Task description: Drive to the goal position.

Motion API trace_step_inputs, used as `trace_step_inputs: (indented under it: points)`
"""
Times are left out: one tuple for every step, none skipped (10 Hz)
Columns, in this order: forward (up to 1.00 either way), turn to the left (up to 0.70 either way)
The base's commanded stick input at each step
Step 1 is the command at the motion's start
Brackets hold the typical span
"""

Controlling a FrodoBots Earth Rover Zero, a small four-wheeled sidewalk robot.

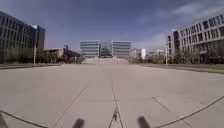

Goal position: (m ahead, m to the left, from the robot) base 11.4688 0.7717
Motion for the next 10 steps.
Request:
trace_step_inputs:
  points:
    - [0.7, 0.0]
    - [0.7, 0.0]
    - [0.7, 0.0]
    - [0.7, 0.0]
    - [0.7, 0.0]
    - [0.7, 0.0]
    - [0.7, 0.0]
    - [0.7, 0.0]
    - [0.7, 0.0]
    - [0.7, 0.0]
